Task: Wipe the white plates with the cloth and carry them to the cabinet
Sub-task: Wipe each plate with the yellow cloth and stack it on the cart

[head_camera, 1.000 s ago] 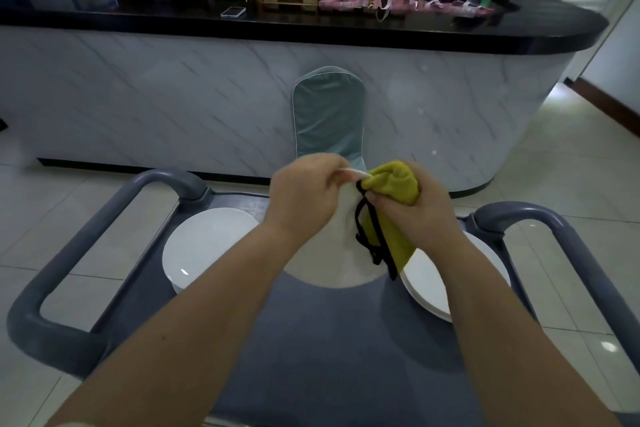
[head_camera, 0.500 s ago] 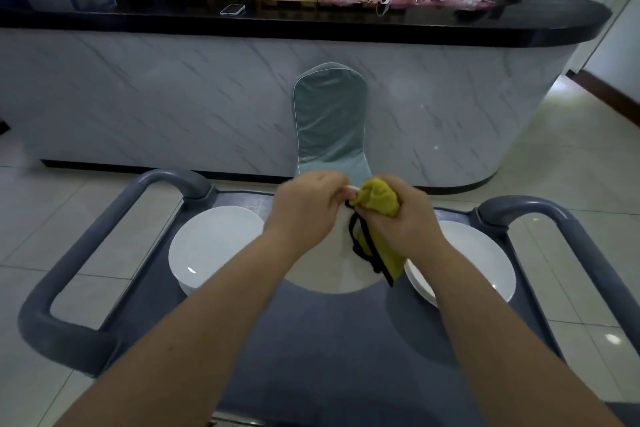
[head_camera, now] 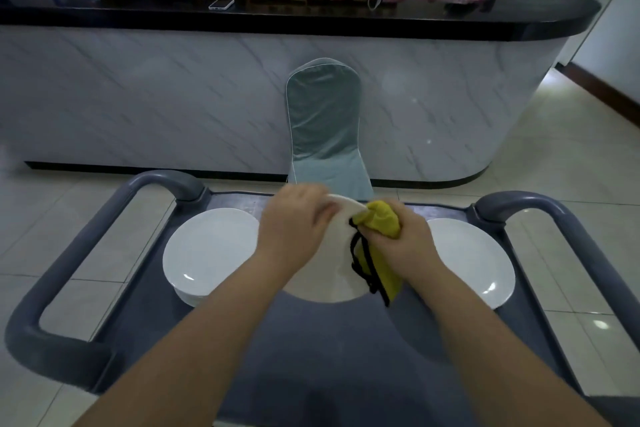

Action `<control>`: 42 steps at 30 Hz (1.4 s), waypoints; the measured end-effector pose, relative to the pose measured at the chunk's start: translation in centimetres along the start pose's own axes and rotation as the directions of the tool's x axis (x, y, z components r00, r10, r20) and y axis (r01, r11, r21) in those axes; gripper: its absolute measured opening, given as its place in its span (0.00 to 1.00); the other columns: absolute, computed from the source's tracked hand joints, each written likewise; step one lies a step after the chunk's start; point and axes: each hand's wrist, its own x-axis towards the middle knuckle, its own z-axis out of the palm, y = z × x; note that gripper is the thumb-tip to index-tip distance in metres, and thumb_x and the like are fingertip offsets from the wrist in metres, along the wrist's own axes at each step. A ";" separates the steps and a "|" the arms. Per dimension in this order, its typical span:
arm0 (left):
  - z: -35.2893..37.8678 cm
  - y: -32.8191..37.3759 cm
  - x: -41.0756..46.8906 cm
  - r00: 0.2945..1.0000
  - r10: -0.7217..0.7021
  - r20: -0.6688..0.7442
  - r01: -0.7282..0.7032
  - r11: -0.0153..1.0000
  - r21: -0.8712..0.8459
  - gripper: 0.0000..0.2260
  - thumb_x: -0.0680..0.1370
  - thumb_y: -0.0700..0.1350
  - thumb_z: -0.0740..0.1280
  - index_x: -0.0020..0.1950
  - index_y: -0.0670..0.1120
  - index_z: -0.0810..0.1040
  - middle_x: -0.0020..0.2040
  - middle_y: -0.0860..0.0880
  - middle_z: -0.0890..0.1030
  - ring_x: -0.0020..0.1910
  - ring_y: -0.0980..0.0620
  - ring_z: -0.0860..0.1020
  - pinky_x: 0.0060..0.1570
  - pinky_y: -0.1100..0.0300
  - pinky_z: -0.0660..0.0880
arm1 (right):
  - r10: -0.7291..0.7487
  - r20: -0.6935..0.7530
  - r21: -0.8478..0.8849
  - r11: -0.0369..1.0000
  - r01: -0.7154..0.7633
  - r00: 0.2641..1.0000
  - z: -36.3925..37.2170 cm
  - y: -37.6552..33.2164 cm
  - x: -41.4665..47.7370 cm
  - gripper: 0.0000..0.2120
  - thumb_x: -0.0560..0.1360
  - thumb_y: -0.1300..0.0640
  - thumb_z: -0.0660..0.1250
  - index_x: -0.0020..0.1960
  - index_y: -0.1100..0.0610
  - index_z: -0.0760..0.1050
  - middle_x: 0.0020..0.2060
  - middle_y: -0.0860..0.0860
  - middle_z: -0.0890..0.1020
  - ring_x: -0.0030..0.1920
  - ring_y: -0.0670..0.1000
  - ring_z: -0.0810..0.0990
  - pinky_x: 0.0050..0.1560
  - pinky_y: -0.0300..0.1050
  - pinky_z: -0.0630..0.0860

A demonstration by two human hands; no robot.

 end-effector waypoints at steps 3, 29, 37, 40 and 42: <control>-0.6 1.8 2.4 0.976 0.217 -0.007 -0.216 0.976 0.027 0.07 0.77 0.45 0.67 0.41 0.44 0.79 0.38 0.48 0.80 0.38 0.45 0.78 0.31 0.55 0.70 | -0.268 0.061 -0.157 0.949 0.274 0.962 -0.5 -2.3 2.1 0.07 0.71 0.52 0.72 0.47 0.50 0.77 0.37 0.44 0.79 0.38 0.47 0.78 0.41 0.47 0.75; -0.4 -2.4 -4.7 0.168 -0.551 0.817 0.538 -0.643 -0.545 0.04 0.81 0.32 0.59 0.52 0.35 0.74 0.47 0.38 0.80 0.46 0.43 0.80 0.44 0.45 0.77 | -0.666 0.291 -0.501 0.505 0.702 0.687 2.6 3.3 -3.0 0.16 0.74 0.55 0.68 0.61 0.57 0.75 0.52 0.56 0.83 0.47 0.58 0.79 0.49 0.50 0.74; -0.3 -3.1 -6.4 0.434 -0.731 0.527 0.580 -0.221 -0.784 0.13 0.80 0.31 0.60 0.55 0.47 0.76 0.48 0.48 0.84 0.45 0.51 0.83 0.38 0.57 0.81 | -0.156 -0.358 -0.187 0.978 0.093 0.920 0.0 0.1 2.6 0.22 0.71 0.49 0.74 0.58 0.40 0.66 0.54 0.44 0.76 0.52 0.41 0.76 0.54 0.34 0.72; -0.1 -2.8 -6.4 0.471 -0.697 0.540 0.556 -0.240 -0.796 0.13 0.80 0.31 0.60 0.56 0.46 0.78 0.49 0.46 0.84 0.45 0.51 0.83 0.38 0.58 0.80 | -0.291 -0.214 -0.318 0.923 0.215 0.933 4.3 -3.6 4.9 0.21 0.70 0.53 0.69 0.61 0.51 0.68 0.57 0.53 0.74 0.55 0.57 0.75 0.58 0.54 0.73; -0.1 -2.7 -6.1 0.463 -0.694 0.551 0.518 -0.293 -0.804 0.13 0.80 0.32 0.60 0.59 0.44 0.77 0.52 0.43 0.83 0.47 0.49 0.83 0.39 0.58 0.80 | -0.456 -0.023 -0.464 0.793 0.394 0.890 7.8 -4.5 3.1 0.19 0.70 0.56 0.68 0.60 0.58 0.76 0.57 0.60 0.77 0.50 0.64 0.76 0.52 0.58 0.74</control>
